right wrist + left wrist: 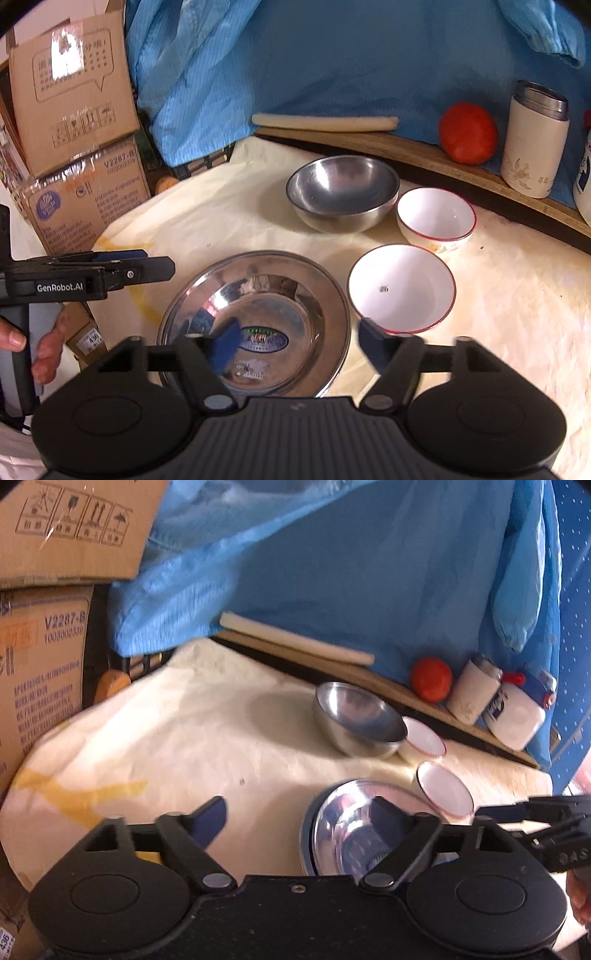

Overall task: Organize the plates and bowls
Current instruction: 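Open both grippers to release the logo plate, then move both grippers toward a white red-rimmed bowl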

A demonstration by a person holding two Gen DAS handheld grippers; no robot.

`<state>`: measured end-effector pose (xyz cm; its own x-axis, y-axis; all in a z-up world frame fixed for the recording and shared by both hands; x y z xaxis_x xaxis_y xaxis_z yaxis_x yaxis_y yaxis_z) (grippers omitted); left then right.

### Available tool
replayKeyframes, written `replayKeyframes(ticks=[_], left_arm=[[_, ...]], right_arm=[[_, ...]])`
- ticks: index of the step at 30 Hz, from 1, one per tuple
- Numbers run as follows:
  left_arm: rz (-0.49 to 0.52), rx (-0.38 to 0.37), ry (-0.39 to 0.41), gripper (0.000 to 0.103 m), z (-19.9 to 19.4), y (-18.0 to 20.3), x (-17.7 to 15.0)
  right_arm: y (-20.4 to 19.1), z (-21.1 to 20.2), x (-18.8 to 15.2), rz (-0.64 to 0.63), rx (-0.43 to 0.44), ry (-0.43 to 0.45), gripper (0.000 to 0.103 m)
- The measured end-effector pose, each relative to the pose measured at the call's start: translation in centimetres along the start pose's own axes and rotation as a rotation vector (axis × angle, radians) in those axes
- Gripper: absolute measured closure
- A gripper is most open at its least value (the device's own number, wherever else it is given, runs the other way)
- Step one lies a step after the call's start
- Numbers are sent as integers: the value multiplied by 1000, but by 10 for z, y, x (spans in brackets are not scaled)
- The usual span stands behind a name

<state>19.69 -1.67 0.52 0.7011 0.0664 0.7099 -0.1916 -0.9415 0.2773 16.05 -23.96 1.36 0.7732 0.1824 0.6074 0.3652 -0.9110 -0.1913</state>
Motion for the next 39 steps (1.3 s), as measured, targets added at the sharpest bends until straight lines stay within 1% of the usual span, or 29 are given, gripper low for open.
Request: replayKeyframes(ticks=[1, 4, 6, 10, 16, 18, 22, 24, 28, 31, 35, 39], left_arm=[[-3, 2, 13, 2, 0, 0, 3], [-5, 16, 41, 1, 2, 2, 12], [2, 28, 40, 1, 6, 3, 16], [22, 48, 29, 1, 18, 7, 24], [84, 35, -2, 1, 37, 23, 32], [113, 23, -21, 1, 45, 32, 36], [202, -19, -64, 1, 64, 52, 46], [239, -52, -95, 1, 74, 63, 50], [271, -136, -175, 1, 94, 83, 55], [295, -176, -219, 1, 106, 98, 56], [327, -210, -265, 1, 119, 112, 53], [327, -225, -313, 1, 133, 121, 52]], right_arm=[[2, -1, 0, 7, 1, 10, 11], [9, -4, 2, 37, 7, 38, 3], [15, -5, 3, 59, 7, 57, 0], [28, -7, 2, 85, -18, 79, 0], [54, -7, 0, 141, -65, 96, 0], [64, -7, -1, 170, -83, 95, 0], [86, -4, -5, 227, -108, 80, 0], [96, -2, -7, 254, -108, 71, 0], [110, 4, -7, 279, -116, 49, 0], [114, 6, -7, 275, -123, 36, 0], [118, 8, -8, 272, -131, 21, 0], [121, 12, -8, 267, -140, -6, 0]])
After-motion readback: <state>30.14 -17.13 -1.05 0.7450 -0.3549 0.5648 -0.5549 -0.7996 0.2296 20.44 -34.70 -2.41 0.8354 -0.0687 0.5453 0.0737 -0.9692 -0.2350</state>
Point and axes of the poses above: each gripper's, at about its wrist camera, not at the fingertips, and z roughly the way its jaws point, y to its right, x to its top, the point moved 6 cm from there along z, roughly the way its jaws point, and after that the axes turned 6 degrees about -y, right-handed, at the moved point
